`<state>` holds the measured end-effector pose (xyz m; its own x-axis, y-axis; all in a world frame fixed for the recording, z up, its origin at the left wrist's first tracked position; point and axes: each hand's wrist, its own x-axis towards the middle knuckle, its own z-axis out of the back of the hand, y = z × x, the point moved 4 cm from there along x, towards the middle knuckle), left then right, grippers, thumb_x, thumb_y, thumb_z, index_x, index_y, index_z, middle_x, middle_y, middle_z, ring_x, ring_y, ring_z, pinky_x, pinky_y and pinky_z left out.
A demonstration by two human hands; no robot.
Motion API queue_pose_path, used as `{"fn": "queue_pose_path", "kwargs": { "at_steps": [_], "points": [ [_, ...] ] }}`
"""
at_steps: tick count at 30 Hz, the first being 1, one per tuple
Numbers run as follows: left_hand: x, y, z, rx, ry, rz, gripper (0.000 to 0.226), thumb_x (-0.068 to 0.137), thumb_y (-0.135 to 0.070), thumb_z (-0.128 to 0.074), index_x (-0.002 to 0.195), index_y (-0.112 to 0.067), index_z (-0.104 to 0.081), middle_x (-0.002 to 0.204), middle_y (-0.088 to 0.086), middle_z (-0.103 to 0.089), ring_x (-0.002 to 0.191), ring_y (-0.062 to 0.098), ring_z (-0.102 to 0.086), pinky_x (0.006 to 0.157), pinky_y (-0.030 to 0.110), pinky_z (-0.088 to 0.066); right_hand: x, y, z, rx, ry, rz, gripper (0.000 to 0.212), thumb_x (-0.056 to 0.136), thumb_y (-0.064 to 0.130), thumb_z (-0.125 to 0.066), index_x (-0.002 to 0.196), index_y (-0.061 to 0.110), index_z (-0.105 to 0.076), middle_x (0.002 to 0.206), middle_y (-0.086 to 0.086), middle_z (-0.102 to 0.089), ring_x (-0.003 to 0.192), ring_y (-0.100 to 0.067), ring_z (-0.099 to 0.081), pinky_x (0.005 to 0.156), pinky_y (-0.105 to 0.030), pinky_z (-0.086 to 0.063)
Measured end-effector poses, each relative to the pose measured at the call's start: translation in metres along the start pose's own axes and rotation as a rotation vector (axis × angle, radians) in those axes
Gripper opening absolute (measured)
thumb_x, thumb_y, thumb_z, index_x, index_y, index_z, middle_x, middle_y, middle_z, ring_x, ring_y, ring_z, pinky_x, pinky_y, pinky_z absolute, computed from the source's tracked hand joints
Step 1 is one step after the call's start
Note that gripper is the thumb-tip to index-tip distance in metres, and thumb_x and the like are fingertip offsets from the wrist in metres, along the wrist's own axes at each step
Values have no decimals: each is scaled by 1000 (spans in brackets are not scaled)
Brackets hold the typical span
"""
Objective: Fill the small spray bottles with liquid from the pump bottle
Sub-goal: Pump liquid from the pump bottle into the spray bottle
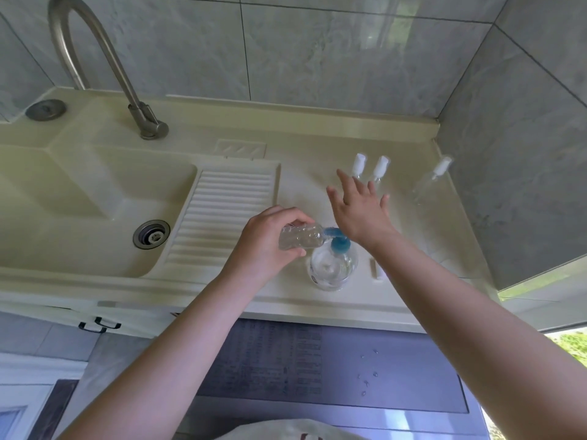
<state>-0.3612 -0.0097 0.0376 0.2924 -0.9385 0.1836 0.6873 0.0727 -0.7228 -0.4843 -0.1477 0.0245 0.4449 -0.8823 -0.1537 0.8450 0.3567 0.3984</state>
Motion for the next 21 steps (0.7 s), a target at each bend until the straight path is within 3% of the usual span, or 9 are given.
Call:
{"fn": "queue_pose_path", "kwargs": {
  "at_steps": [5, 12, 17, 21],
  "points": [
    [-1, 2, -1, 15, 4, -3, 51, 63, -10, -88, 105, -33, -71, 96, -14, -63, 92, 4, -60, 89, 24, -48, -1, -3, -13, -64, 3, 33, 52, 106, 45, -18, 157, 32, -21, 165, -5, -17, 153, -31, 2, 122, -55, 3],
    [0, 2, -1, -31, 13, 4, 50, 61, -7, -88, 102, -30, -72, 95, -12, -64, 88, -2, -59, 83, 8, -42, 3, 4, -3, -87, -59, 77, 54, 106, 48, -21, 157, 31, -20, 165, -5, -16, 153, -30, 2, 122, -49, 1],
    [2, 3, 0, -14, 25, 3, 50, 61, -8, -88, 102, -32, -71, 94, -14, -63, 91, 5, -62, 87, 23, -48, 2, 1, -13, -90, -35, 51, 50, 106, 43, -20, 155, 32, -25, 164, -4, -21, 153, -30, -1, 122, -51, 0],
    [1, 1, 1, -43, 24, 7, 49, 61, -5, -87, 101, -30, -73, 95, -12, -65, 90, 3, -61, 85, 18, -48, 7, 4, 2, -183, -86, 92, 55, 105, 48, -21, 157, 30, -20, 165, -6, -18, 153, -32, 0, 122, -51, -1]
  ]
}}
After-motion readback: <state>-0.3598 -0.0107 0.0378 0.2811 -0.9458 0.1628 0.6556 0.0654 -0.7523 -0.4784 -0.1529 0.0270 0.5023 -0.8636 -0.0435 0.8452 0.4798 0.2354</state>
